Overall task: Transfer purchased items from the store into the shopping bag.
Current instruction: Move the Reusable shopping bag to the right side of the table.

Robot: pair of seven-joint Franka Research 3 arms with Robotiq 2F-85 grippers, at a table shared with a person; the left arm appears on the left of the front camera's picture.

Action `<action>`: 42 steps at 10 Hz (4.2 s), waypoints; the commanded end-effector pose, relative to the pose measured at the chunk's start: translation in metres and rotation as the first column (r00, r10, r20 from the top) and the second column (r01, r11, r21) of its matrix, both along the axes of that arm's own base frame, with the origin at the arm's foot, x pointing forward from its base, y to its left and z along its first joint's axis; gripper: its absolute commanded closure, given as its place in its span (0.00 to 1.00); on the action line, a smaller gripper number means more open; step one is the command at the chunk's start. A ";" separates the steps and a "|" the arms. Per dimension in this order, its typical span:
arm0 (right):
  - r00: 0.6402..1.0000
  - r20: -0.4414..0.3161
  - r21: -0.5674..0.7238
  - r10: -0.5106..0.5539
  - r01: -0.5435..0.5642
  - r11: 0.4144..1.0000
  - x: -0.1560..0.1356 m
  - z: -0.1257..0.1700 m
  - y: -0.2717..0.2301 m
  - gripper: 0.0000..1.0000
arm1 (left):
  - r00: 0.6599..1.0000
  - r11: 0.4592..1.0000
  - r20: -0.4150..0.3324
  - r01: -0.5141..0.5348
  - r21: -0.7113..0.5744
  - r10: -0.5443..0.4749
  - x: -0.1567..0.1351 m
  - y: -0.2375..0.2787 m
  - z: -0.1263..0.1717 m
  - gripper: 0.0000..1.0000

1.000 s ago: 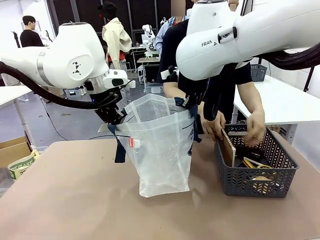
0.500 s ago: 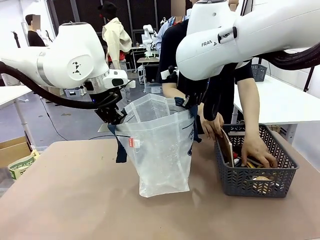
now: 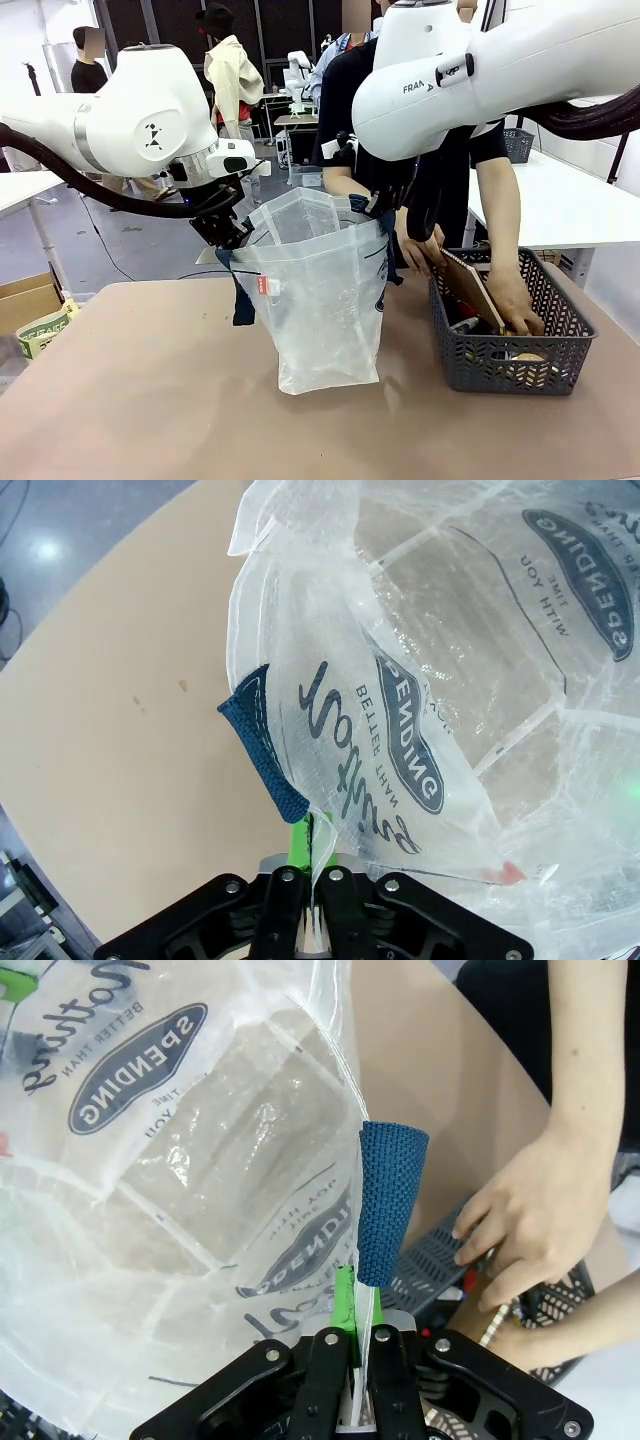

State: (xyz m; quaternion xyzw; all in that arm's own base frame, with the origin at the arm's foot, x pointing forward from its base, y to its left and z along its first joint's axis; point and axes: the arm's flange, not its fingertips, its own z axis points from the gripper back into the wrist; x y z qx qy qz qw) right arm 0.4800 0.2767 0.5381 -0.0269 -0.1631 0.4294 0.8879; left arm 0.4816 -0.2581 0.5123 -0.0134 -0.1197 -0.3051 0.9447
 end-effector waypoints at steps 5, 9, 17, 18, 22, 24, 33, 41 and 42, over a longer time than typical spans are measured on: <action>1.000 -0.005 -0.001 -0.010 0.010 1.000 0.000 0.002 -0.002 1.00 | 1.000 1.000 -0.002 -0.015 0.016 0.015 -0.002 0.003 0.003 1.00; 1.000 0.000 0.000 0.000 0.000 1.000 0.000 0.000 0.000 1.00 | 1.000 1.000 0.000 0.000 0.000 0.000 0.000 0.000 0.000 1.00; 0.996 -0.006 0.005 -0.093 0.093 0.996 -0.003 -0.007 -0.017 1.00 | 1.000 1.000 0.006 -0.006 0.008 0.006 0.005 0.004 -0.003 1.00; 0.996 -0.008 0.002 -0.087 0.087 0.996 -0.003 -0.008 -0.015 1.00 | 1.000 1.000 0.008 0.014 0.012 -0.014 0.006 0.002 -0.006 1.00; 0.997 -0.014 0.012 -0.073 0.073 0.997 0.004 -0.005 -0.013 1.00 | 1.000 1.000 -0.004 -0.004 0.001 0.004 0.002 0.002 -0.002 1.00; 0.997 -0.014 0.012 -0.073 0.073 0.997 0.004 -0.005 -0.013 1.00 | 1.000 1.000 -0.004 -0.004 0.001 0.004 0.002 0.002 -0.002 1.00; 0.997 -0.014 0.012 -0.073 0.073 0.997 0.004 -0.005 -0.013 1.00 | 1.000 1.000 -0.004 -0.004 0.001 0.004 0.002 0.002 -0.002 1.00; 0.997 -0.014 0.012 -0.073 0.073 0.997 0.004 -0.005 -0.013 1.00 | 1.000 1.000 -0.004 -0.004 0.001 0.004 0.002 0.002 -0.002 1.00; 0.997 -0.014 0.012 -0.073 0.073 0.997 0.004 -0.005 -0.013 1.00 | 1.000 1.000 -0.004 -0.004 0.001 0.004 0.002 0.002 -0.002 1.00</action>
